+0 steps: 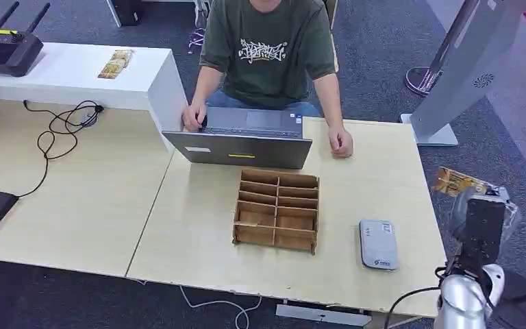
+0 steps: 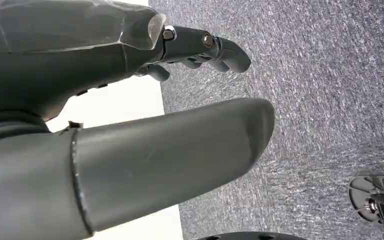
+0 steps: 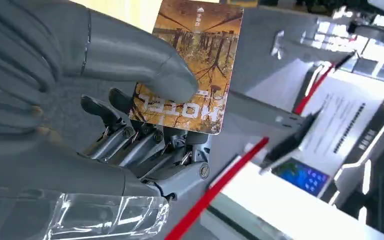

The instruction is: Pass the card to the sensor for recognition and then transmit it.

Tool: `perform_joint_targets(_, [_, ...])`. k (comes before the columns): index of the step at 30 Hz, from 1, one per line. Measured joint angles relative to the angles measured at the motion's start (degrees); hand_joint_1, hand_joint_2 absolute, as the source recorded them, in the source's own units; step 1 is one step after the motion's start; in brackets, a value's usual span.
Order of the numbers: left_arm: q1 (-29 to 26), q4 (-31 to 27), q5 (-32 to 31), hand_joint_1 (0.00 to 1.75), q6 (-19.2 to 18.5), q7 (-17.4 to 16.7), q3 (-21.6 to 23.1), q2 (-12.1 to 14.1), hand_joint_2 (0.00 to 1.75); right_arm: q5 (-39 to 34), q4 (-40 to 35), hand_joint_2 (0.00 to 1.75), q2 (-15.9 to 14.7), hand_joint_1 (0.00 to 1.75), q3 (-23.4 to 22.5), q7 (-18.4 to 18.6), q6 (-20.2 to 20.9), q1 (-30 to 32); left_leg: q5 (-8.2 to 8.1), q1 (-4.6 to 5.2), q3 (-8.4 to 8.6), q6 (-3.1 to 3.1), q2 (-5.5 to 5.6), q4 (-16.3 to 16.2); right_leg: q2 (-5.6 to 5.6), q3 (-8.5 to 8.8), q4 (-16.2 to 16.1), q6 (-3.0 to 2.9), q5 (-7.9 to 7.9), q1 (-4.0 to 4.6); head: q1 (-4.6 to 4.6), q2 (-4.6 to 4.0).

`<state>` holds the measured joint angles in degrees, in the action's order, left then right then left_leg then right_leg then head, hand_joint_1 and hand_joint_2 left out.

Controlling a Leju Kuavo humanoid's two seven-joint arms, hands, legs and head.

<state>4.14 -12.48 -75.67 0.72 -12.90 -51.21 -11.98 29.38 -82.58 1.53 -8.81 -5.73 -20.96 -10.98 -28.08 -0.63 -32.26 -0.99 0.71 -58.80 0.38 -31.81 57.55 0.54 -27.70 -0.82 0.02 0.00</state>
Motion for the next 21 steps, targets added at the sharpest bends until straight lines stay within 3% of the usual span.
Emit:
perform_joint_targets(5, [0.01, 0.0, -0.04, 0.0, 0.0, 0.24, 0.0, -0.04, 0.0, 11.79, -0.94, 1.75, 0.04, 1.75, 1.97, 0.22, -7.24, -0.27, 0.0, 0.0, -0.01, 0.0, 0.0, 0.0, 0.0, -0.01, 0.0, 0.0, 0.0, 0.0, 0.0, 0.0])
perform_joint_targets(15, [0.06, 0.0, -0.02, 0.0, -0.02, 0.61, -0.04, -0.04, 0.0, 28.64, -0.46, 1.75, 0.13, 1.75, 5.83, 1.77, -16.6, -3.6, 0.02, 0.0, -0.02, 0.01, 0.0, 0.0, 0.0, -0.01, 0.0, 0.0, 0.0, 0.0, 0.0, 0.0])
perform_joint_targets(21, [0.08, 0.0, -0.15, 0.0, -0.04, 0.61, -0.15, -0.04, 0.0, 43.22, 0.07, 1.75, 1.33, 1.75, 6.38, 3.13, -18.51, -5.17, 0.02, 0.0, -0.02, 0.01, 0.0, 0.0, 0.0, -0.03, 0.0, 0.0, 0.0, 0.01, -0.02, 0.0])
